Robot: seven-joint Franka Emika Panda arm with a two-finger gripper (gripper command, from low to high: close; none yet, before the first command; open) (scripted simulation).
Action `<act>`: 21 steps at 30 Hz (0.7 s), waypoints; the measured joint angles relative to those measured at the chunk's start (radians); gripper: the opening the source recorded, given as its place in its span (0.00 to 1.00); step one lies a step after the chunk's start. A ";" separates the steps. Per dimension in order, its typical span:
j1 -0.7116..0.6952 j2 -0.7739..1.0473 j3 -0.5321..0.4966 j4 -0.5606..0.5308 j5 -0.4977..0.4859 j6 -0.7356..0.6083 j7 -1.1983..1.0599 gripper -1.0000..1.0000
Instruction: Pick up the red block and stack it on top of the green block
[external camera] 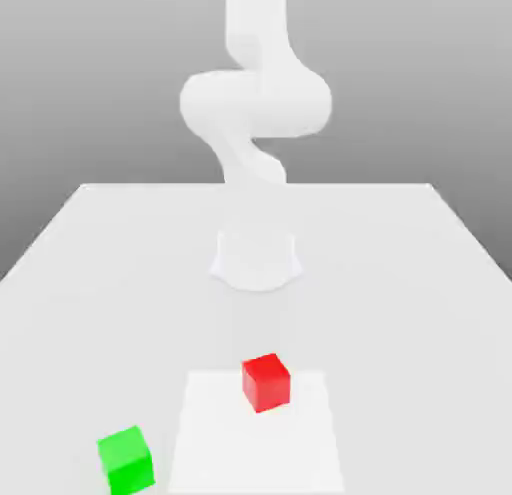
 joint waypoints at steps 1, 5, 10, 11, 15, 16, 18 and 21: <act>0.008 0.034 -0.006 -0.029 0.000 0.024 -0.019 0.50; 0.037 0.167 -0.030 -0.139 -0.002 0.119 -0.092 0.50; 0.065 0.335 -0.050 -0.276 0.000 0.237 -0.187 0.50; 0.070 0.370 -0.054 -0.305 0.000 0.261 -0.206 0.50; 0.090 0.523 -0.065 -0.425 -0.005 0.368 -0.285 0.50; 0.094 0.567 -0.067 -0.458 -0.008 0.398 -0.306 0.50; 0.099 0.669 -0.067 -0.499 -0.007 0.472 -0.340 0.50; 0.099 0.788 -0.057 -0.500 0.020 0.570 -0.371 0.50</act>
